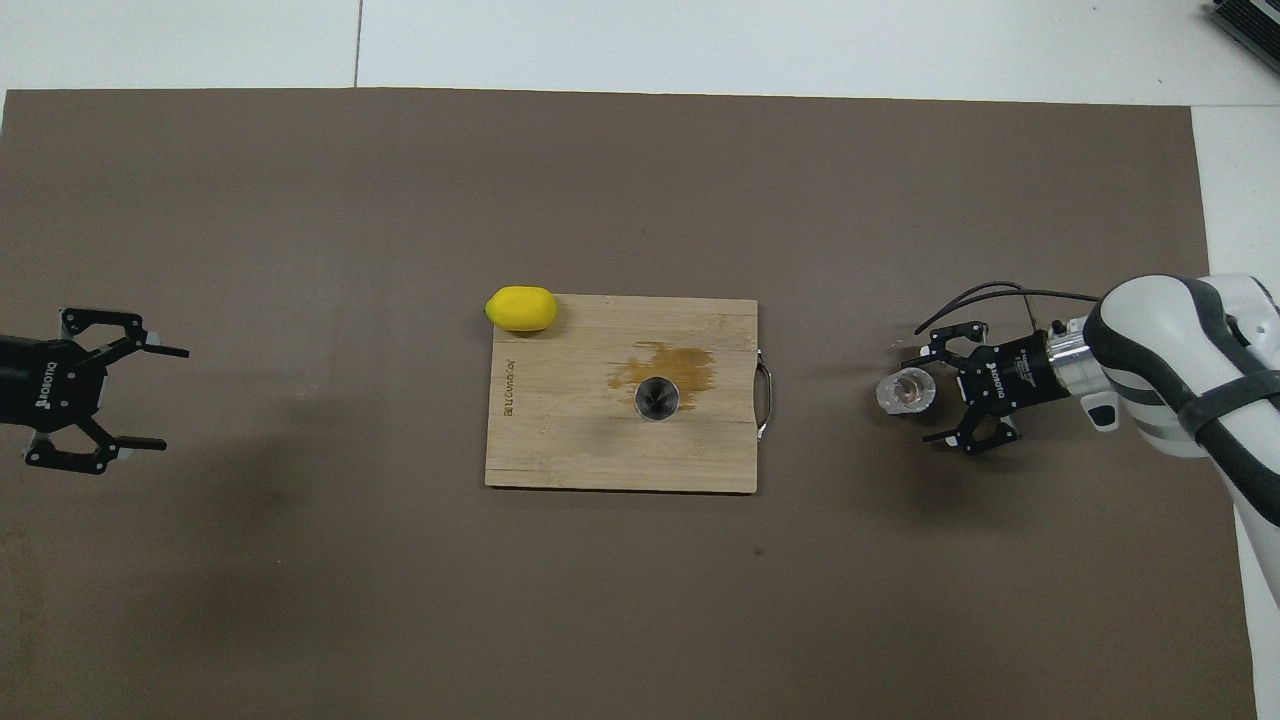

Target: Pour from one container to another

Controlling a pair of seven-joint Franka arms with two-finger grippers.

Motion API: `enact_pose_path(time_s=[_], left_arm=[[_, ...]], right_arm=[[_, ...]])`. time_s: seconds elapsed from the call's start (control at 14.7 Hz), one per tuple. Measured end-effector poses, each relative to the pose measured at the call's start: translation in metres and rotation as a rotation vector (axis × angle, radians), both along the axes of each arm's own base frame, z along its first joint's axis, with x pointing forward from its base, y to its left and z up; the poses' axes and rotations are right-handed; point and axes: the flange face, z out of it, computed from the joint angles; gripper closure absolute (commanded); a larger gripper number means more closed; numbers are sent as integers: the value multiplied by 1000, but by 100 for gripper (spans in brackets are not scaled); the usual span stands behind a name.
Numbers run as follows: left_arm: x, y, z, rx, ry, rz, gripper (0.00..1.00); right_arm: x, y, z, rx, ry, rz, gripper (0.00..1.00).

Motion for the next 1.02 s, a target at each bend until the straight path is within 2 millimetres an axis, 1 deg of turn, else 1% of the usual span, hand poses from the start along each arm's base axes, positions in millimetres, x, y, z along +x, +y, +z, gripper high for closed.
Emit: enact_pose_path(time_s=[0.14, 0.2, 0.27, 0.41, 0.48, 0.55, 0.61, 0.68, 0.75, 0.82, 0.96, 1.02], left_arm=[[-1, -13, 15, 68, 9, -24, 0], [0, -23, 24, 95, 9, -34, 0], [1, -35, 33, 123, 8, -45, 0], [1, -57, 54, 181, 7, -44, 0], [0, -68, 66, 204, 9, -33, 0], [-3, -80, 77, 225, 14, -13, 0], [-6, -90, 88, 246, 24, 12, 0], [-9, -100, 96, 272, 39, 42, 0], [-12, -111, 104, 300, 58, 75, 0], [-15, -123, 110, 328, 75, 106, 0], [-18, -140, 121, 359, 97, 161, 0], [-18, -146, 125, 367, 105, 185, 0]], right_arm=[[1, 3, 1, 12, -3, -9, 4], [1, 4, 2, 16, -4, -11, 10], [1, 6, 2, 17, -4, -9, 20], [1, 8, 2, 21, -17, 8, 27], [1, 9, 2, 24, -25, 15, 32], [1, 9, 2, 28, -30, 17, 39], [2, 9, 3, 35, -34, 12, 47], [2, 9, 3, 39, -36, 6, 65], [2, 8, 4, 40, -37, 3, 86], [2, 7, 5, 40, -40, 1, 99], [3, 8, 9, 38, -49, 3, 100], [4, 10, 15, 35, -60, 5, 100]])
